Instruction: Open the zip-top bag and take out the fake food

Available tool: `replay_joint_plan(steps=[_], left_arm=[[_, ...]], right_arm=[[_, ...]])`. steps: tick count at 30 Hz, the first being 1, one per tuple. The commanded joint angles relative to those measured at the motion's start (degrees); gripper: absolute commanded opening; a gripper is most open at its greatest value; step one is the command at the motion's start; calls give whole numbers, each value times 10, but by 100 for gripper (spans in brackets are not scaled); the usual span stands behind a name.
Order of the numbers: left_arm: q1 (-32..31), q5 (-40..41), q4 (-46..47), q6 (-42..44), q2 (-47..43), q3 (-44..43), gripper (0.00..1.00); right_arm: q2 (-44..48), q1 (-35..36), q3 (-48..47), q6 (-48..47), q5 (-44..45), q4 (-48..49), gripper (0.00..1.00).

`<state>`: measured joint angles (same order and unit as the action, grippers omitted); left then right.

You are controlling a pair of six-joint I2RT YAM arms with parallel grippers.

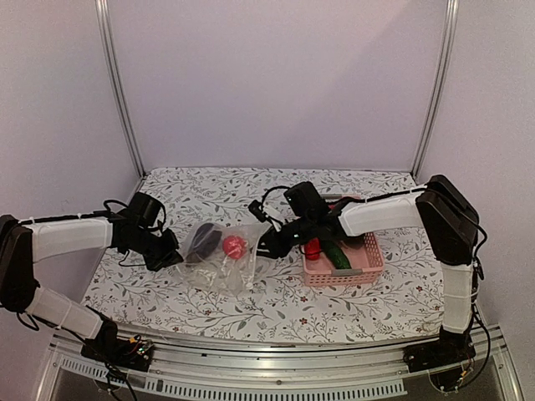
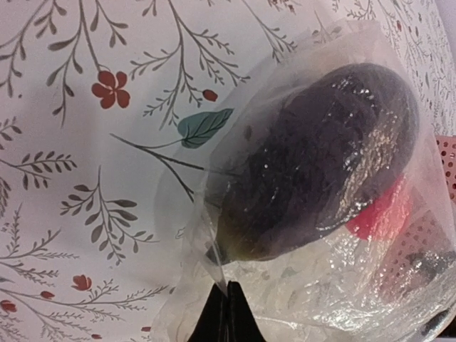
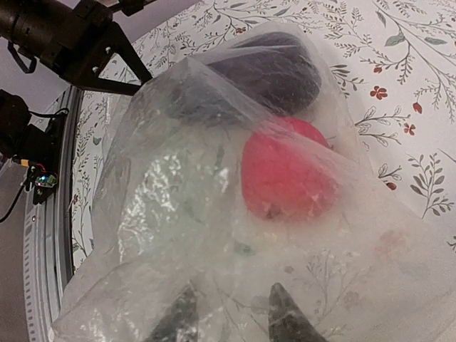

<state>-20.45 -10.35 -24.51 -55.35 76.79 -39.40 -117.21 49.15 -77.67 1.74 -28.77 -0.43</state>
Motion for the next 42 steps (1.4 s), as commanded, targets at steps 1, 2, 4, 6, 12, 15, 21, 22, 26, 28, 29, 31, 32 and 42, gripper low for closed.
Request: replay_joint_plan(steps=[1,2,4,6,12,15,21,22,26,28,29,31,32,42], left_arm=[[6,-30,11,30,-19,2,5],[7,-34,16,36,-24,-2,11],[8,-32,19,46,-37,-12,23],[9,-28,20,56,-49,-26,34],[22,5,19,90,-42,-79,69],[36,3,16,110,1,-115,78],[45,-7,11,167,89,-183,91],[48,-10,12,174,110,-192,91],[59,-32,12,196,171,-227,90],[59,-53,19,200,198,-240,88],[59,-61,21,203,210,-245,86],[59,-74,26,208,233,-251,82],[58,-81,29,210,243,-252,80],[38,-124,37,239,314,-270,39]], right_arm=[[-48,4,-22,-11,4,-6,36],[-52,4,-21,-12,3,-1,39],[-57,5,-20,-11,1,15,43],[-62,5,-24,-11,1,22,46],[-75,5,-41,-33,-5,31,54],[-83,5,-51,-39,-2,28,55],[-90,5,-62,-53,2,24,61],[-93,5,-64,-54,2,24,63],[-110,4,-85,-54,2,17,64],[-119,4,-91,-53,5,17,65],[-121,4,-94,-53,9,18,65],[-127,4,-101,-52,15,18,65],[-131,4,-105,-52,17,17,65],[-170,4,-153,-57,20,5,70]])
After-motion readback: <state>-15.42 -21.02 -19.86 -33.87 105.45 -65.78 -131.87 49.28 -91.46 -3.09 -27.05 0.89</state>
